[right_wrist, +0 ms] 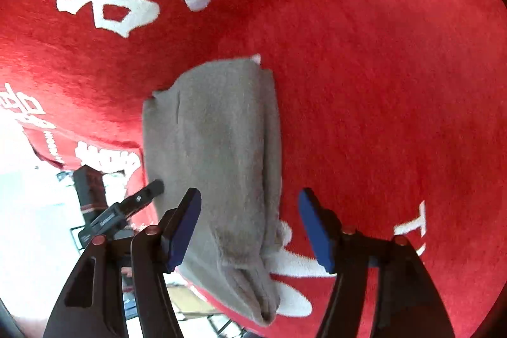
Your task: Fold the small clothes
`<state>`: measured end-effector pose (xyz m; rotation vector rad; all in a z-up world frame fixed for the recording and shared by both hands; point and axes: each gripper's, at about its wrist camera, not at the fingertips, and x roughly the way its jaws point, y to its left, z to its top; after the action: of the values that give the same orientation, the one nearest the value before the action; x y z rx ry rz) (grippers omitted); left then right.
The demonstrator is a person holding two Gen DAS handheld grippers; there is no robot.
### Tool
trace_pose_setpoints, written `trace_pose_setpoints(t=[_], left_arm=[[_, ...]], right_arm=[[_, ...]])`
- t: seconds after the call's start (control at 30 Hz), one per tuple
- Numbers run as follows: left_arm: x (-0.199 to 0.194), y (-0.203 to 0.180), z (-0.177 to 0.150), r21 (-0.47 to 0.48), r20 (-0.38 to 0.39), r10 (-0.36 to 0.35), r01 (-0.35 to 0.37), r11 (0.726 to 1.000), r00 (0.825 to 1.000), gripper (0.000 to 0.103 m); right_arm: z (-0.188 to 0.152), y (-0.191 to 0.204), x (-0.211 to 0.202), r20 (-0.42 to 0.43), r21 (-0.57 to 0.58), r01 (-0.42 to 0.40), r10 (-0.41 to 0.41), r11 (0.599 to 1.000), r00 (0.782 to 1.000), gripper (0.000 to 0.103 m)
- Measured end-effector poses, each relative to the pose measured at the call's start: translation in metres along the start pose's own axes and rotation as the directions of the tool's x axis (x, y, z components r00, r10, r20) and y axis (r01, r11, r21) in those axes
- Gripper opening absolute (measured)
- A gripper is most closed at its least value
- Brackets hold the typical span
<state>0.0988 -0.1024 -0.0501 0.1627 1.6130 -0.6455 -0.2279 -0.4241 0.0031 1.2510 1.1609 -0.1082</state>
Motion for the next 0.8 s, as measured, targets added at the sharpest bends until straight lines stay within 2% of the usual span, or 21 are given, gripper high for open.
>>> trace_pose_setpoints(t=[0.27,0.4,0.53,0.73,0.8], left_arm=[[0.0,0.002,-0.002,0.012,-0.002,-0.001,0.001,1.0,1.0,0.103],[0.002,0.011,-0.003,0.016,-0.033,-0.055,0.056,0.998,0.998,0.103],[0.01,0.019,-0.004,0.008,-0.087,-0.139,0.14,0.99,0.986,0.103],[0.017,0.0,0.0,0.038,-0.081,-0.189,0.193,0.981,0.979,0.103],[0.021,-0.009,-0.001,0.067,-0.076,-0.174,0.179,0.982,0.982,0.103]], right_arm=[[0.0,-0.003,0.029,-0.061,0.019,-0.062,0.063,0.998,0.996,0.069],[0.003,-0.001,0.038,-0.091,-0.005,-0.084,0.083,0.996,0.992,0.069],[0.01,0.008,0.054,-0.108,-0.016,-0.149,0.146,0.989,0.983,0.069],[0.016,0.028,0.081,-0.114,-0.046,-0.196,0.19,0.979,0.975,0.069],[0.015,0.029,0.083,-0.106,-0.034,-0.196,0.191,0.98,0.976,0.069]])
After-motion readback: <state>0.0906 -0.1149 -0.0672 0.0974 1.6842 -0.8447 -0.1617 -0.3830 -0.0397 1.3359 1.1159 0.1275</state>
